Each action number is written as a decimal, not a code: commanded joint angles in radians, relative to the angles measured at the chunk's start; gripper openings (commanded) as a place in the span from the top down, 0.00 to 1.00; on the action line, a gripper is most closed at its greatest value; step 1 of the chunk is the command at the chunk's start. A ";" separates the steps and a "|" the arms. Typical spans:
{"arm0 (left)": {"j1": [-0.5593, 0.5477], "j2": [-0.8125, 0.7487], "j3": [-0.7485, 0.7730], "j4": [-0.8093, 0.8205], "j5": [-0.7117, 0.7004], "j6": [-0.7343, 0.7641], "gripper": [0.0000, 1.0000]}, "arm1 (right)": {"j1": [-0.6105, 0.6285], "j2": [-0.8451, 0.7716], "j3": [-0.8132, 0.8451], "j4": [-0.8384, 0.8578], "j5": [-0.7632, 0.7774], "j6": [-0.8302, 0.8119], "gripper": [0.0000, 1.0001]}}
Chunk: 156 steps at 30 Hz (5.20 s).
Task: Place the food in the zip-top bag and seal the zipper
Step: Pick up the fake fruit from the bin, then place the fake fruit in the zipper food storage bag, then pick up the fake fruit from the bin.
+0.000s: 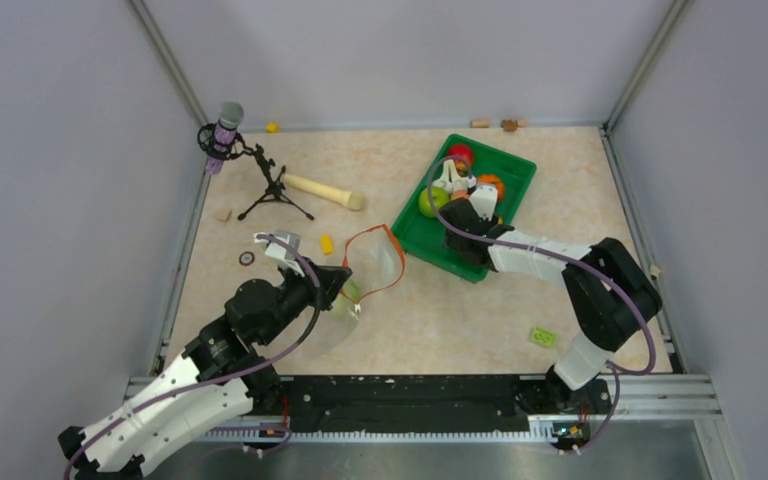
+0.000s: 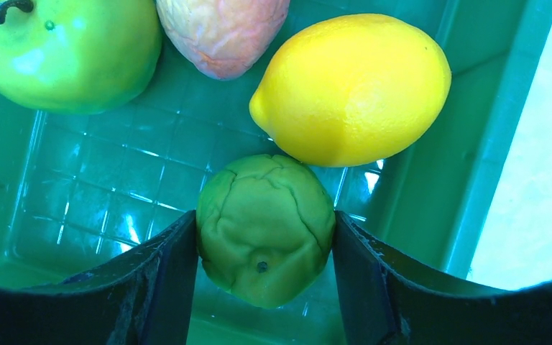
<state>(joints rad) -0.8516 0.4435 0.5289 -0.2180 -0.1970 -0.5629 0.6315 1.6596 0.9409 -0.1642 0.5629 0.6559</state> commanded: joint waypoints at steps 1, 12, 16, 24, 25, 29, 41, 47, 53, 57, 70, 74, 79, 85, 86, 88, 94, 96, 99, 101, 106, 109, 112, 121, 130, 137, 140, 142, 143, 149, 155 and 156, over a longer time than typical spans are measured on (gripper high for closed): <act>-0.001 0.000 -0.005 0.066 0.018 -0.003 1.00 | -0.011 -0.074 -0.015 0.003 0.012 0.001 0.72; 0.000 -0.005 -0.005 0.067 0.029 0.001 1.00 | -0.010 -0.364 -0.165 0.152 -0.124 -0.110 0.82; 0.000 0.001 -0.003 0.067 0.036 0.001 1.00 | -0.010 -0.524 -0.269 0.300 -0.273 -0.128 0.82; 0.000 0.006 -0.003 0.070 0.050 0.001 1.00 | -0.009 -0.708 -0.372 0.550 -0.735 -0.091 0.82; 0.000 0.008 -0.003 0.071 0.052 0.001 1.00 | -0.008 -0.710 -0.373 0.573 -0.787 -0.078 0.82; 0.000 0.016 -0.001 0.075 0.061 0.001 1.00 | 0.001 -0.693 -0.377 0.682 -0.958 -0.007 0.82; 0.001 0.021 0.001 0.075 0.075 0.006 1.00 | 0.271 -0.569 -0.272 0.626 -0.855 -0.152 0.80; 0.000 0.024 0.001 0.077 0.089 0.013 1.00 | 0.313 -0.466 -0.225 0.625 -0.799 -0.150 0.78; 0.000 0.026 0.003 0.079 0.102 0.017 1.00 | 0.352 -0.364 -0.152 0.595 -0.747 -0.162 0.71; 0.000 0.026 0.003 0.080 0.103 0.019 1.00 | 0.383 -0.327 -0.111 0.552 -0.687 -0.191 0.59; 0.000 0.029 0.003 0.079 0.100 0.020 1.00 | 0.427 -0.284 -0.050 0.438 -0.514 -0.247 0.21; 0.000 0.028 0.003 0.077 0.091 0.021 1.00 | 0.427 -0.288 -0.044 0.413 -0.498 -0.250 0.04; 0.000 0.029 0.001 0.075 0.081 0.020 1.00 | 0.428 -0.325 -0.047 0.386 -0.464 -0.273 0.01; 0.000 0.023 0.000 0.069 0.043 0.018 1.00 | 0.428 -0.433 -0.079 0.359 -0.407 -0.291 0.01; 0.000 0.023 0.001 0.063 0.031 0.016 1.00 | 0.428 -0.449 -0.083 0.347 -0.396 -0.282 0.01; 0.000 0.017 0.003 0.052 0.011 0.012 1.00 | 0.427 -0.488 -0.095 0.329 -0.393 -0.273 0.01; 0.000 -0.030 0.004 -0.006 -0.128 -0.041 1.00 | 0.428 -0.583 -0.125 0.244 -0.227 -0.210 0.01; 0.000 -0.051 0.009 -0.029 -0.165 -0.049 1.00 | 0.426 -0.595 -0.126 0.208 -0.104 -0.193 0.01; 0.000 -0.081 0.011 -0.053 -0.207 -0.066 1.00 | 0.394 -0.590 -0.119 0.155 0.002 -0.159 0.01; 0.000 -0.097 0.009 -0.059 -0.221 -0.072 1.00 | 0.319 -0.566 -0.101 0.096 -0.058 -0.091 0.01; -0.001 -0.116 0.001 -0.061 -0.242 -0.080 1.00 | 0.124 -0.452 -0.067 0.085 -0.221 -0.036 0.01; 0.000 -0.105 0.002 -0.062 -0.248 -0.077 1.00 | 0.083 -0.343 -0.002 0.087 -0.214 -0.062 0.01; 0.000 -0.088 0.003 -0.061 -0.259 -0.076 1.00 | 0.034 -0.203 0.096 0.087 -0.258 -0.164 0.01; 0.000 -0.043 0.010 -0.042 -0.217 -0.048 1.00 | -0.003 0.055 0.286 0.082 -0.355 -0.865 0.01; 0.000 -0.002 0.021 -0.036 -0.197 -0.037 1.00 | -0.010 0.163 0.299 0.156 -0.414 -1.110 0.01; 0.000 -0.017 0.022 -0.040 -0.190 -0.043 1.00 | -0.046 0.280 0.393 0.195 -0.445 -1.042 0.01; 0.000 -0.037 0.018 -0.042 -0.189 -0.046 1.00 | -0.058 0.317 0.423 0.186 -0.463 -1.020 0.01; 0.000 -0.049 0.018 -0.042 -0.180 -0.049 1.00 | -0.062 0.333 0.437 0.185 -0.465 -1.011 0.01; 0.000 -0.054 0.016 -0.041 -0.179 -0.049 1.00 | -0.063 0.338 0.442 0.186 -0.468 -1.007 0.01; 0.000 -0.068 0.014 -0.040 -0.168 -0.052 1.00 | -0.068 0.362 0.468 0.191 -0.457 -0.968 0.02; 0.000 -0.067 0.013 -0.040 -0.164 -0.055 1.00 | -0.070 0.343 0.466 0.146 -0.443 -0.885 0.16; 0.000 -0.067 0.013 -0.040 -0.165 -0.056 1.00 | -0.070 0.337 0.460 0.131 -0.445 -0.872 0.20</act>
<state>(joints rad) -0.8516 0.3836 0.5289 -0.2966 -0.3733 -0.6186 0.5728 2.0144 1.3636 -0.0090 0.1158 -0.2897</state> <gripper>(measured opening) 0.015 0.860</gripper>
